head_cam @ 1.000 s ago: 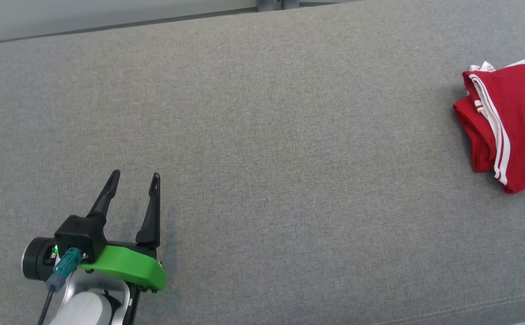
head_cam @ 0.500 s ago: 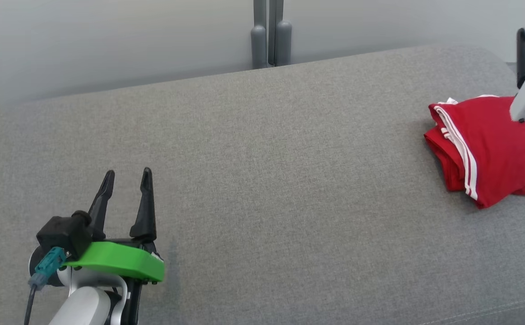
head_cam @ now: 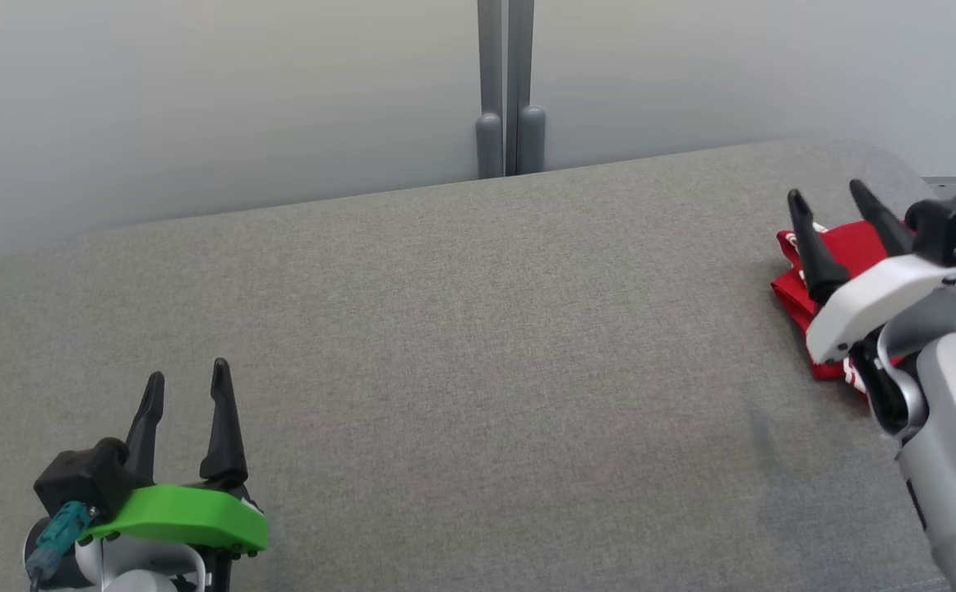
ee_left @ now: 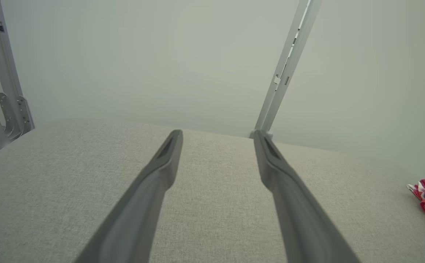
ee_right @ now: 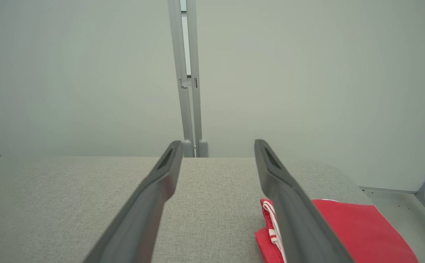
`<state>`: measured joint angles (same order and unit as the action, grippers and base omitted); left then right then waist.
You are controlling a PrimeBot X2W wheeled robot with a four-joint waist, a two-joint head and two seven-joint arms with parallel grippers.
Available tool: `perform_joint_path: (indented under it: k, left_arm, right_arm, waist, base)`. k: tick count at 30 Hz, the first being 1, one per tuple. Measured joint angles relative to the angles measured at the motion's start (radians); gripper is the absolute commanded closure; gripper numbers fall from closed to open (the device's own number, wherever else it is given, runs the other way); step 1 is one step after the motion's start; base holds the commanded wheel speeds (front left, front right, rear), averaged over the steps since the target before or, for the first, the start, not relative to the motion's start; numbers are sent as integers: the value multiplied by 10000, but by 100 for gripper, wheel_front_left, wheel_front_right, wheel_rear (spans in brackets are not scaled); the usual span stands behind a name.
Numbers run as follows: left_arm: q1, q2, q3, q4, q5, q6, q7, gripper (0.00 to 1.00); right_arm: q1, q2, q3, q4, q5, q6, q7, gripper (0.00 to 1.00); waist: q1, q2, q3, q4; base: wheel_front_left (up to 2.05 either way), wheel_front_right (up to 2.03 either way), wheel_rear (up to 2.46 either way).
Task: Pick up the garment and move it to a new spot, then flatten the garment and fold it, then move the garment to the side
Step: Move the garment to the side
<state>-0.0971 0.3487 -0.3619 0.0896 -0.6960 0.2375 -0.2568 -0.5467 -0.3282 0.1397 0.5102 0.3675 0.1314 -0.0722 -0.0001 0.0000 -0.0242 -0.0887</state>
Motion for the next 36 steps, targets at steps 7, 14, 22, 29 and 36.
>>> perform_joint_path:
  k: [7,14,22,29,36]
  left_arm:
    - [408,44,109,222,247,-44,-19,0]
    - [693,77,90,558,360,-128,-40,0]
    - [917,117,163,729,527,-125,-40,0]
    - [1219,109,393,523,798,-221,-42,0]
    - [1406,-17,439,196,1160,-426,-42,0]
  right_arm:
    - [1756,1020,-545,-1565,-577,-2,-42,0]
    - [2966,2128,-1045,-2731,-1536,-2,-44,0]
    - [3983,2690,-1162,-3591,-1960,-2,-40,0]
    - [4477,2765,-1124,-3827,-2015,-2,-61,0]
    - [4815,2777,-926,-3881,-1749,-2,-176,0]
  waist:
    - [0,1,-33,147]
    - [0,0,-35,306]
    - [0,0,-55,488]
    - [0,0,-76,647]
    - [0,0,-102,789]
  base:
    - [0,0,0]
    - [0,0,0]
    - [0,0,0]
    - [0,0,0]
    - [0,0,0]
